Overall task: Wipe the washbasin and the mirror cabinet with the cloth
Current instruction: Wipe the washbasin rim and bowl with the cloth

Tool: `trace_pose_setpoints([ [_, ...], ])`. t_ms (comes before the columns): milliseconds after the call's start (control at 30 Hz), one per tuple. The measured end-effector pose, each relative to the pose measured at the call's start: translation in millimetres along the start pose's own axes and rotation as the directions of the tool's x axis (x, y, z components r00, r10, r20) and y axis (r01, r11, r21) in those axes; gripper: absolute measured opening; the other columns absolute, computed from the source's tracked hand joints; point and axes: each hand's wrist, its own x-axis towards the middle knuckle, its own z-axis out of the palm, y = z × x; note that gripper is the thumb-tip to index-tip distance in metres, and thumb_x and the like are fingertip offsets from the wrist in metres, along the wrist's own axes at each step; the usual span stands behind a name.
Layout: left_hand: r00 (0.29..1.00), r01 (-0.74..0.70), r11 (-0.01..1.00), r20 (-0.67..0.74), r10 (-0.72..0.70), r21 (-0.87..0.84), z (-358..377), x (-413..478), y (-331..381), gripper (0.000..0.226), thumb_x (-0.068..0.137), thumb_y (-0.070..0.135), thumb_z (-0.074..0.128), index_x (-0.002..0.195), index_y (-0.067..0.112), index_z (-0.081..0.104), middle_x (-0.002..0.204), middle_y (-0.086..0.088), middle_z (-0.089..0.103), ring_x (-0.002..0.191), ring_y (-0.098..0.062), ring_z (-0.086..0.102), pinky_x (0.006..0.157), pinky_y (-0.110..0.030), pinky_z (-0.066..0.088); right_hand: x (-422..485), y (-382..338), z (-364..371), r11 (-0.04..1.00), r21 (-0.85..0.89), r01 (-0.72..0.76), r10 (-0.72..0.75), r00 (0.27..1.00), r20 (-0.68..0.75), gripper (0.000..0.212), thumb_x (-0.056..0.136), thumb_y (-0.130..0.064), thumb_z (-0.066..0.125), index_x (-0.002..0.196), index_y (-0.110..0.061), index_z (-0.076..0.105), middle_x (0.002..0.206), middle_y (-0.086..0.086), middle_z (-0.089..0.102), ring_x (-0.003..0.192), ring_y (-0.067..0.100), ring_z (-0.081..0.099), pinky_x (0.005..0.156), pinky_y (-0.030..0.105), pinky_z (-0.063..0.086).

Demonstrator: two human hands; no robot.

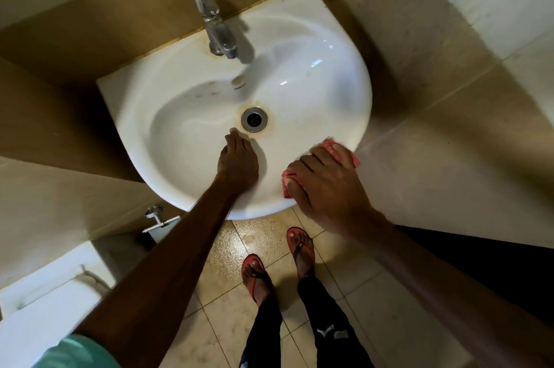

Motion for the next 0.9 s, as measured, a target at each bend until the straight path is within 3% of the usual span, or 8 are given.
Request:
trace_pose_setpoints([
  [100,0.999,0.037,0.999,0.010,-0.038,0.032,-1.5,1.3,8.5,0.067,0.100,0.012,0.036,0.150,-0.022,0.008,0.157,-0.046,0.005,0.149,-0.056,0.015,0.118,-0.050,0.034,-23.1,-19.1,7.1,0.987,0.063,-0.150,0.154,0.986,-0.063,0.043,0.110,-0.042,0.031,0.135,-0.023,0.060,0.144,0.003,0.057,0.146,0.028,0.041,0.124,0.055,0.019],
  [167,0.998,0.067,0.997,0.004,-0.067,0.032,-0.1,3.5,13.2,0.064,0.102,0.012,0.034,0.150,-0.023,0.008,0.156,-0.047,0.006,0.148,-0.057,0.016,0.117,-0.051,0.035,-28.6,-37.5,18.7,0.947,0.133,-0.291,0.304,0.948,-0.096,0.049,0.109,-0.039,0.032,0.150,-0.019,0.050,0.164,0.012,0.038,0.158,0.032,0.022,0.126,0.058,0.015],
  [267,0.997,0.078,0.996,-0.021,-0.078,0.035,4.1,7.1,17.6,0.060,0.105,0.011,0.029,0.148,-0.025,0.011,0.155,-0.049,0.009,0.146,-0.060,0.019,0.115,-0.053,0.037,-19.8,-59.2,30.5,0.831,0.287,-0.476,0.529,0.837,-0.142,0.056,0.108,-0.036,0.040,0.160,-0.016,0.036,0.173,0.020,0.010,0.161,0.038,0.003,0.127,0.059,0.016],
  [400,0.995,0.097,0.995,-0.031,-0.097,-0.010,5.8,8.6,15.9,0.060,0.102,0.010,0.029,0.148,-0.024,0.012,0.155,-0.048,0.008,0.147,-0.058,0.018,0.115,-0.053,0.035,9.3,-64.0,36.8,0.620,0.462,-0.634,0.754,0.644,-0.128,0.069,0.102,-0.024,0.051,0.165,-0.017,0.023,0.171,0.026,-0.004,0.159,0.046,-0.002,0.122,0.061,0.032],
  [500,0.996,0.085,0.996,-0.032,-0.084,0.017,4.7,7.7,15.5,0.060,0.101,0.010,0.028,0.149,-0.023,0.012,0.156,-0.048,0.007,0.148,-0.057,0.017,0.116,-0.052,0.034,25.5,-43.4,34.9,0.504,0.526,-0.685,0.831,0.550,-0.080,0.079,0.100,-0.019,0.056,0.166,-0.016,0.014,0.170,0.030,-0.003,0.157,0.052,0.004,0.117,0.055,0.043],
  [667,0.993,0.117,0.991,-0.016,-0.118,-0.058,3.2,8.2,17.2,0.060,0.101,0.010,0.028,0.149,-0.023,0.010,0.156,-0.048,0.005,0.147,-0.058,0.016,0.116,-0.052,0.033,42.6,-1.8,27.7,0.532,0.484,-0.695,0.827,0.548,-0.123,0.091,0.094,-0.025,0.071,0.159,-0.011,0.008,0.160,0.028,0.031,0.136,0.053,0.049,0.098,0.057,0.058],
  [800,0.992,0.124,0.987,-0.020,-0.127,-0.102,5.1,9.3,15.6,0.060,0.101,0.010,0.028,0.148,-0.024,0.011,0.156,-0.048,0.007,0.147,-0.058,0.017,0.115,-0.052,0.035,37.0,-25.3,25.8,0.403,0.515,-0.756,0.890,0.456,-0.026,0.087,0.101,-0.035,0.060,0.165,-0.008,0.009,0.161,0.026,0.030,0.120,0.042,0.066,0.095,0.040,0.060],
  [900,0.990,0.139,0.970,0.001,-0.141,-0.197,0.5,6.4,20.4,0.059,0.104,0.010,0.029,0.153,-0.018,0.010,0.161,-0.040,0.006,0.150,-0.054,0.015,0.120,-0.052,0.029,20.9,-77.4,32.2,0.362,0.594,-0.719,0.890,0.456,0.009,0.084,0.101,-0.039,0.045,0.165,-0.005,0.001,0.163,0.028,0.021,0.117,0.038,0.068,0.092,0.038,0.063],
])
